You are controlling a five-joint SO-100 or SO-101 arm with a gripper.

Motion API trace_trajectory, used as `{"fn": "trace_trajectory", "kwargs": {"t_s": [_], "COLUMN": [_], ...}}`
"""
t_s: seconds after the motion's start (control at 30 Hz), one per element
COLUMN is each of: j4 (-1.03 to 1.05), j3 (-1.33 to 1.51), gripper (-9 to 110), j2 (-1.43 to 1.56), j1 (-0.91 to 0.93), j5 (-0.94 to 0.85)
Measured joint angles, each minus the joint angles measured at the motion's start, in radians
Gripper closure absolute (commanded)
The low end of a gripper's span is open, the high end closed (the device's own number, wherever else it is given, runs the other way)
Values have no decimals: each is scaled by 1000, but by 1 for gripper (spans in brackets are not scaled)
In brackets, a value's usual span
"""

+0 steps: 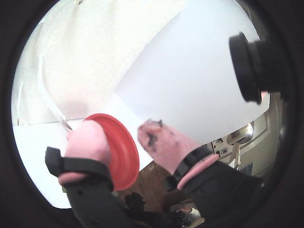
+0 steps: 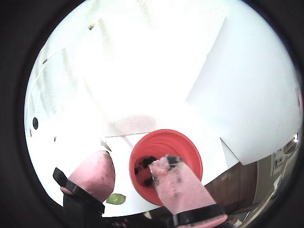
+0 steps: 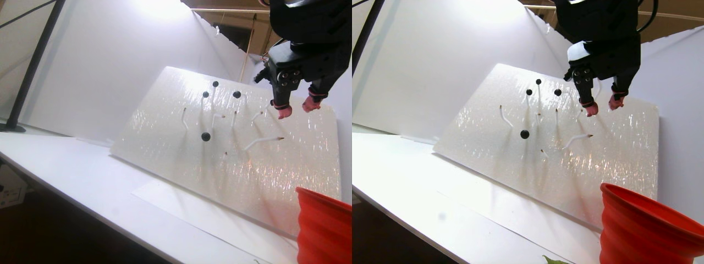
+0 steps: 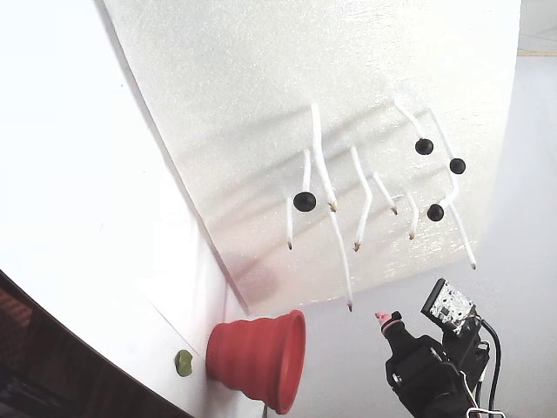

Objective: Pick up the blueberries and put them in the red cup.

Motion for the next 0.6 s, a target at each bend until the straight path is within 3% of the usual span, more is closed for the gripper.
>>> {"fn": "trace_trajectory", "kwargs": {"t_s": [0.6], "j4": [40], "j3": [54], "gripper": [87], "j2": [147], "j1": [-91], "j5": [34]}}
